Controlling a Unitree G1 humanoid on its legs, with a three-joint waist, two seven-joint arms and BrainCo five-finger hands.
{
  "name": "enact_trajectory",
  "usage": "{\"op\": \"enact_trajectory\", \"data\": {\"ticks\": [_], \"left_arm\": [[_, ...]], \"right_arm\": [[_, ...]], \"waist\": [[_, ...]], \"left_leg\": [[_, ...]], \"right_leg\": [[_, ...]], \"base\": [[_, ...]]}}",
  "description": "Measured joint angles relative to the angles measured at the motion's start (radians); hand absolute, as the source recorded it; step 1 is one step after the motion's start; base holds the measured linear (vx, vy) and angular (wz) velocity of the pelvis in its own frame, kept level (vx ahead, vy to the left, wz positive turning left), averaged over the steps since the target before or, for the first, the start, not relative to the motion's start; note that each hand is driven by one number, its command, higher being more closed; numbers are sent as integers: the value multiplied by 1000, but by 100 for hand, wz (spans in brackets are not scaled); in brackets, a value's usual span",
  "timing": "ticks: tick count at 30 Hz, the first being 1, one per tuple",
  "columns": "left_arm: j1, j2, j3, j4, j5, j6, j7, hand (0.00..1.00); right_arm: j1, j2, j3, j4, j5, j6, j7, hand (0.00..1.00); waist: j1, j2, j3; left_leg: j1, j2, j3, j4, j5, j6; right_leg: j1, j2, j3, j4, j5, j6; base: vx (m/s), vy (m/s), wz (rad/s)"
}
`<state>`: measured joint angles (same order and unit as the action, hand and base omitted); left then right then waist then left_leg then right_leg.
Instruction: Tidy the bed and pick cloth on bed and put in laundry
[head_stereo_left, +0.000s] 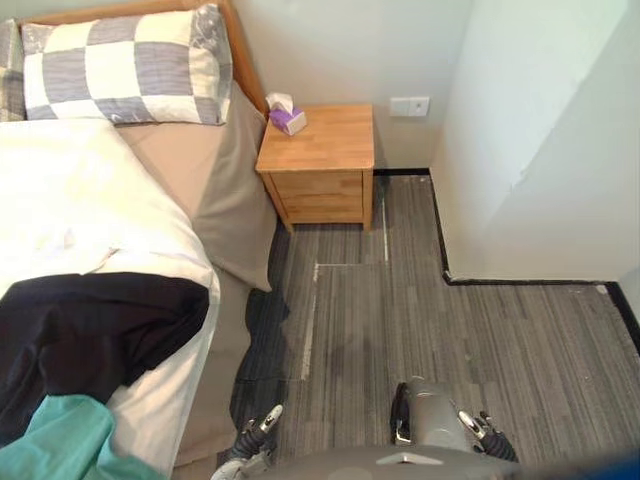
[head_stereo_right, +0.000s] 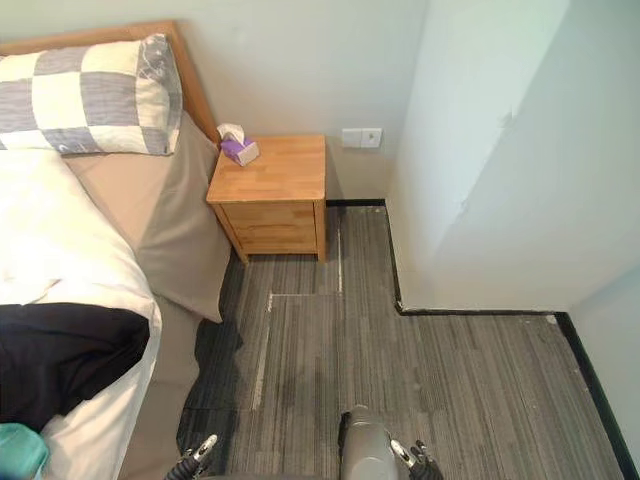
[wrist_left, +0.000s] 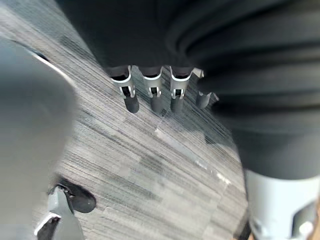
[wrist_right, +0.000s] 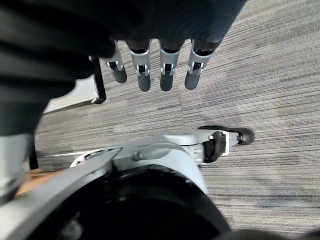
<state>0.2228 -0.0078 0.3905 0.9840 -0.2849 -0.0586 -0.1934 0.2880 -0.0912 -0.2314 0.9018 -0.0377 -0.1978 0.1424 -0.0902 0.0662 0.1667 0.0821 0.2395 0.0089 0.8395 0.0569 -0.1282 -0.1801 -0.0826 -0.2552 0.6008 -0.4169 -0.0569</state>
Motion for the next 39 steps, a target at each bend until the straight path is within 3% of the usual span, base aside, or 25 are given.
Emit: {"op": "enact_trajectory", "data": {"ticks": [1,3,6,7,9,10,11,13,15,16,17,18,19,20,21,22,24,26,29,30,32,33,34,36,39], "left_arm": [[14,-5,16,-13,0,-4,-5,0],[39,-4,24,-30,0,-4,-28,0],[32,-8,53,-32,0,-4,-55,0],[26,-9,80,-29,-1,-4,-68,0],[20,-10,89,-32,-1,-3,-72,0],[20,-13,88,-53,0,6,-67,0],[4,-6,88,-60,0,10,-65,0],[-57,-10,78,-121,4,34,-30,0],[-71,-8,70,-117,26,53,3,0],[-63,2,45,-94,29,73,28,0],[-56,26,30,-93,32,85,52,0],[-56,35,16,-92,37,93,61,0],[-64,42,-11,-77,43,101,84,0],[-72,49,-36,-51,43,108,103,0],[-76,50,-45,-47,43,114,114,0],[-83,54,-73,-21,44,118,132,0],[-83,77,-126,-1,43,133,158,0],[-83,97,-158,8,41,140,185,0],[-103,107,-167,20,40,149,227,0],[-106,110,-167,20,42,156,239,0],[-104,120,-167,19,44,156,245,0],[-104,131,-163,25,45,156,247,0],[-93,117,-164,28,69,160,247,0],[-74,87,-158,29,91,160,249,0],[-61,85,-154,27,130,157,279,0]], "right_arm": [[-6,-2,0,0,-29,19,-1,0],[-11,-2,6,0,-60,39,4,0],[-36,-7,1,0,-72,46,12,0],[-49,-1,-11,2,-92,52,15,0],[-46,8,-38,-1,-104,50,21,0],[-31,3,-52,10,-103,47,31,0],[-38,15,-64,22,-103,46,35,0],[-68,50,-89,35,-85,41,73,0],[-95,45,-117,31,-60,50,113,0],[-97,37,-134,17,-50,54,129,0],[-116,36,-151,32,-45,64,136,0],[-125,26,-153,42,-44,72,139,0],[-152,0,-152,62,-34,90,139,0],[-180,-19,-151,66,-11,107,136,0],[-196,-28,-148,66,-4,115,135,0],[-217,-41,-143,65,0,129,133,0],[-218,-43,-120,68,36,139,134,0],[-215,-28,-109,81,77,151,133,0],[-209,-1,-108,104,106,171,131,0],[-208,6,-107,125,114,173,130,0],[-204,13,-100,132,135,171,128,0],[-199,13,-89,140,145,171,128,0],[-204,8,-85,143,152,170,125,0],[-219,-2,-73,134,165,169,120,0],[-226,15,-41,135,172,188,118,0]], "waist": [[11,7,5],[51,-12,5],[78,-12,6],[90,-20,11],[96,-20,11],[102,-17,-3],[91,-33,-13],[81,-105,-12],[95,-106,-16],[118,-104,-35],[130,-126,-56],[127,-136,-65],[124,-129,-69],[125,-108,-62],[125,-97,-53],[107,-74,-38],[93,-64,-24],[92,-73,-11],[75,-90,-8],[78,-96,-7],[80,-120,-9],[83,-148,-10],[97,-117,-20],[104,-84,-30],[105,-71,-34]], "left_leg": [[-103,8,17,214,-67,8],[-248,-5,90,323,-164,36],[-363,-20,182,209,-231,44],[-389,-35,269,97,-255,69],[-384,-63,437,-126,-223,145],[-337,-68,643,-275,-172,311],[-311,-78,699,-294,-203,326],[-291,-117,895,-319,-224,332],[-257,-124,955,-347,-281,342],[-224,-163,925,-416,-344,364],[-205,-218,875,-455,-369,362],[-199,-231,852,-462,-378,357],[-184,-246,798,-468,-394,344],[-157,-255,750,-483,-395,335],[-137,-262,723,-498,-392,332],[-86,-278,661,-542,-374,324],[-9,-293,574,-598,-344,304],[47,-292,479,-629,-337,291],[63,-269,275,-663,-317,258],[58,-253,180,-673,-304,234],[56,-263,107,-689,-290,206],[58,-284,71,-690,-289,192],[58,-261,51,-702,-276,159],[63,-236,36,-734,-266,143],[85,-204,25,-786,-231,104]], "right_leg": [[91,11,-4,-63,17,-12],[246,10,-1,-192,30,-20],[330,-5,-3,-284,42,2],[369,-28,-4,-298,50,14],[443,-49,-36,-310,35,48],[497,-46,-89,-297,-1,120],[517,-63,-120,-288,-7,131],[542,-85,-226,-263,46,171],[578,-61,-260,-279,107,179],[601,-42,-259,-279,149,163],[607,-52,-253,-236,175,154],[598,-60,-255,-188,195,154],[549,-80,-248,-46,270,175],[476,-112,-224,151,247,169],[435,-123,-204,247,229,171],[354,-141,-173,380,191,163],[265,-184,-142,427,144,149],[187,-198,-72,359,127,146],[112,-146,88,94,130,153],[111,-85,183,-79,146,175],[120,-41,259,-253,199,187],[125,-40,281,-296,243,150],[134,-26,261,-295,244,142],[135,-10,229,-302,228,117],[173,7,164,-325,223,108]], "base": [[490,-174,0],[461,-104,-20],[394,15,-37],[625,99,-38],[571,86,6],[494,68,70],[729,105,145],[579,110,179],[501,144,109],[499,148,106],[367,73,106],[367,0,116],[403,-34,111],[416,-19,101],[400,-3,116],[372,3,108],[379,-27,148],[258,-154,177],[211,-285,198],[159,-300,189],[146,-324,150],[211,-410,110],[187,-296,70],[191,-220,43],[171,-205,55]]}}
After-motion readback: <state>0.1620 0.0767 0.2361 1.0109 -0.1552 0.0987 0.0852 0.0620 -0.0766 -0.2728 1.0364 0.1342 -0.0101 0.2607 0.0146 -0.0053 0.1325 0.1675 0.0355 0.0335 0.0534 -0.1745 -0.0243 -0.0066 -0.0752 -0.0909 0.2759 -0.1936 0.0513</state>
